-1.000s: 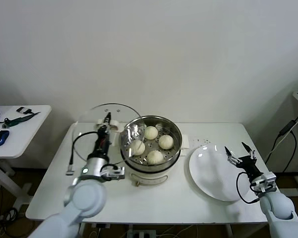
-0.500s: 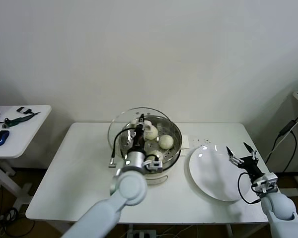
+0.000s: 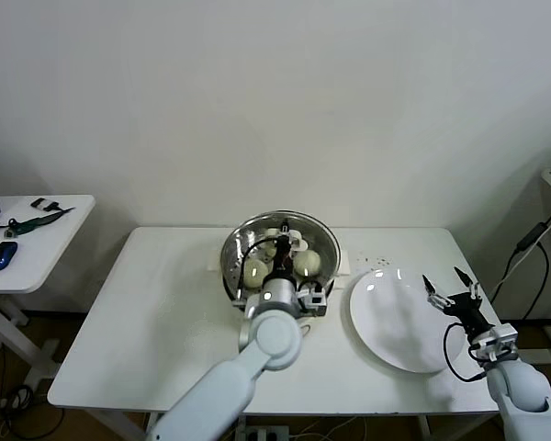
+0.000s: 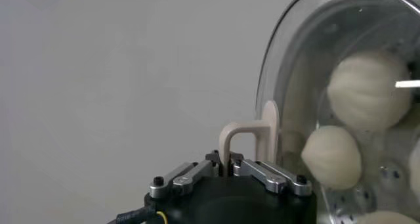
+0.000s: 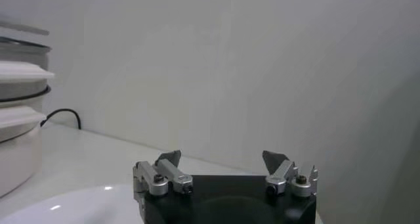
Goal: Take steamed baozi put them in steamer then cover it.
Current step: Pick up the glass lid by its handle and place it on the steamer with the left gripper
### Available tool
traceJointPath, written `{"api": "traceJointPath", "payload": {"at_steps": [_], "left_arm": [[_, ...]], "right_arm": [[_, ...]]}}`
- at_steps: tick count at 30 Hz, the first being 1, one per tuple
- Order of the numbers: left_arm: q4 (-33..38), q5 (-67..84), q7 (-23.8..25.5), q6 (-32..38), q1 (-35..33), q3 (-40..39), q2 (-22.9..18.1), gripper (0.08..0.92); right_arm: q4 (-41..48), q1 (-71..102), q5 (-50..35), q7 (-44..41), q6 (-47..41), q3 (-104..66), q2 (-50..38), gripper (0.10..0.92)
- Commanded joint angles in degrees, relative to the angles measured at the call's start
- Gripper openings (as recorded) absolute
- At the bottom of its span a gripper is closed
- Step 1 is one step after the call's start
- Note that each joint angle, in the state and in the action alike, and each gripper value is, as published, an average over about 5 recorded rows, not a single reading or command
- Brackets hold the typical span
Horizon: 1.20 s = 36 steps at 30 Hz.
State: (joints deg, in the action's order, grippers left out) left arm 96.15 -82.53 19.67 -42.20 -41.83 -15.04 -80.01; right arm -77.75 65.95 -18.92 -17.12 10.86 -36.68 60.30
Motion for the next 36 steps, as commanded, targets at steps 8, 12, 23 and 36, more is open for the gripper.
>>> {"api": "traceJointPath", "payload": {"at_steps": [8, 12, 23, 36], "left_arm": [[-3.8, 1.0, -1.7, -2.8, 0.3, 1.3, -1.9, 0.152], [-3.9, 1.4, -2.3, -2.8, 0.2, 1.3, -1.9, 0.152], [-4.7, 2.5, -4.2, -2.8, -0.1, 1.7, -1.8, 0.152], [-2.5, 3.4, -4.5, -2.8, -1.1, 2.0, 0.1, 0.182]], "right_arm": [[0.4, 0.0, 0.5, -0.4, 0.2, 0.0, 0.0, 0.823], [0.4, 0.1, 0.6, -0.6, 0.3, -0.1, 0.0, 0.823], [0.4, 0.3, 1.2, -1.0, 0.5, -0.3, 0.2, 0.823], [0.5, 0.1, 1.7, -1.5, 0.6, -0.4, 0.3, 0.823]]}}
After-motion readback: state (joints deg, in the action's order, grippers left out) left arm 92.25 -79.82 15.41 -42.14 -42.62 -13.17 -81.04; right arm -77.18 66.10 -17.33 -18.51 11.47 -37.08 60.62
